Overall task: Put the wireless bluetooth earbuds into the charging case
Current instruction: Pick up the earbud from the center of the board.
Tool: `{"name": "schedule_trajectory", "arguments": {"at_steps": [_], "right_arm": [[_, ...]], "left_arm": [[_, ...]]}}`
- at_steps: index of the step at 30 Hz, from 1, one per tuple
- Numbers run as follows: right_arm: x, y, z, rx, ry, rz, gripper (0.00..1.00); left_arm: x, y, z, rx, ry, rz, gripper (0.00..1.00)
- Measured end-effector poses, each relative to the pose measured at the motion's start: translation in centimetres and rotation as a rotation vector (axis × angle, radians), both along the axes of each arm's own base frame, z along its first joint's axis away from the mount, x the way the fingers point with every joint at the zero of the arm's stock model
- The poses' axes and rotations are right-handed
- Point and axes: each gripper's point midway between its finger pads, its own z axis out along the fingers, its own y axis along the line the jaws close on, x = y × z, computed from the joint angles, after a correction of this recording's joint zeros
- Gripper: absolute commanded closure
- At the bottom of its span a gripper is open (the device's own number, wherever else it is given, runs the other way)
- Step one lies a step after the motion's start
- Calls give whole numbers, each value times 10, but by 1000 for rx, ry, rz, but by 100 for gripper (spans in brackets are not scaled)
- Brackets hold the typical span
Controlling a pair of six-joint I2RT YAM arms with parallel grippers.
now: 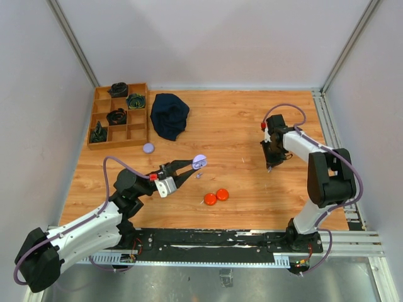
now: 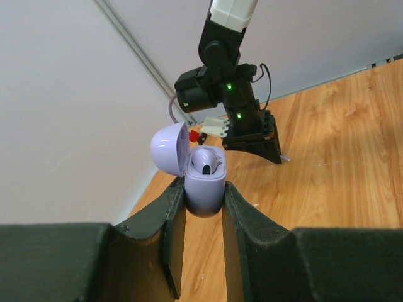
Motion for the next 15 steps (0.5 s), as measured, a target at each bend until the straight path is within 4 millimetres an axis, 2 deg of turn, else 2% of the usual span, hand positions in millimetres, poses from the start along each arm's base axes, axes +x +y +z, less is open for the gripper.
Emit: {"name": "schedule_trajectory", "arguments": {"at_steps": [3,7,15], "right_arm": [[-1,0,13,6,-36,5,84],[3,5,45,14,-142,33,86],[-2,42,106,57,-342,180,87]], "left_arm": [[0,-1,0,-1,11,-9,100],[-1,-2,3,-10,18,-14,100],[-2,-3,4,-25,44,-24,100]]}}
